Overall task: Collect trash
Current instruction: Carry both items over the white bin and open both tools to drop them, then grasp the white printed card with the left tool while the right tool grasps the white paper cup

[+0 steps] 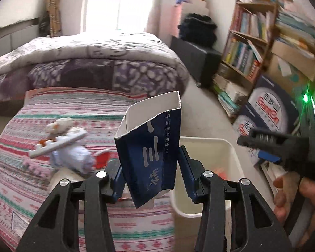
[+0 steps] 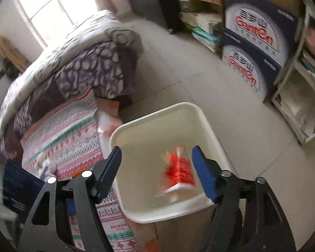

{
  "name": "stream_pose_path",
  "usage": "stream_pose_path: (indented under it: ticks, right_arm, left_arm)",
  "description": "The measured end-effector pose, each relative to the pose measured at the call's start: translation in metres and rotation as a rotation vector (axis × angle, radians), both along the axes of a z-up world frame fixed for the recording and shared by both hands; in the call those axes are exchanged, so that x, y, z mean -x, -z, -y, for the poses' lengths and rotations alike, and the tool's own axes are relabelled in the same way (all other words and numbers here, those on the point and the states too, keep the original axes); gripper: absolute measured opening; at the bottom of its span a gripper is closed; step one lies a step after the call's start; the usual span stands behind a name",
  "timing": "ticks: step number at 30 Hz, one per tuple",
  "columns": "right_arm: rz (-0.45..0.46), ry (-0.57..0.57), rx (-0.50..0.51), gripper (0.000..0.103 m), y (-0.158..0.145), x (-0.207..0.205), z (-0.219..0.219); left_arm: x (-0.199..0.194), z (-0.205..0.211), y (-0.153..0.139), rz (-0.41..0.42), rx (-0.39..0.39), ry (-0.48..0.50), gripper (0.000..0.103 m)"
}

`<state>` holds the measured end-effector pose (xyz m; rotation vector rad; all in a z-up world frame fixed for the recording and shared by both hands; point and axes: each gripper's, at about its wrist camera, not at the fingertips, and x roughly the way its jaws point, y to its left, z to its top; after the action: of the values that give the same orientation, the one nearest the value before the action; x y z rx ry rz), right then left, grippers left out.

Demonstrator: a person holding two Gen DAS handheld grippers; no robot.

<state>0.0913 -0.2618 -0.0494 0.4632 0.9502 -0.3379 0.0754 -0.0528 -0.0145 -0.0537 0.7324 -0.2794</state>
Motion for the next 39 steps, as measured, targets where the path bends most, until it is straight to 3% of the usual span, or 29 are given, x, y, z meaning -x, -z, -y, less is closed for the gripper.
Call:
stream_pose_path:
  ticks: [14,16,21,26,33,39]
  right_arm:
    - [0.094,0.196,-0.073,0.078,-0.021,0.028,0.067]
    - [0.102,0.211,-0.072,0.079,-0.022,0.030,0.072]
    - [0.124,0.219,-0.036,0.082,-0.027,0.034,0.074]
    - [0.160,0.189,0.013,0.088,-0.034,0.035,0.062]
    - [0.203,0.115,0.175,0.096,-0.045,0.032,0.021]
    - [0.211,-0.001,0.281,0.096,-0.045,0.026,-0.025]
  left_arm:
    - [-0.007,0.081,0.006,-0.026,-0.014,0.150,0.049]
    - [-0.008,0.088,0.006,-0.030,-0.013,0.156,0.064]
    - [-0.006,0.089,0.002,-0.022,-0.018,0.145,0.073]
    - [0.003,0.078,-0.007,0.043,-0.119,0.071,0.078]
    - [0.017,0.035,-0.016,0.123,-0.231,-0.088,0.085]
    - [0.025,-0.020,-0.001,0.082,-0.268,-0.259,0.088]
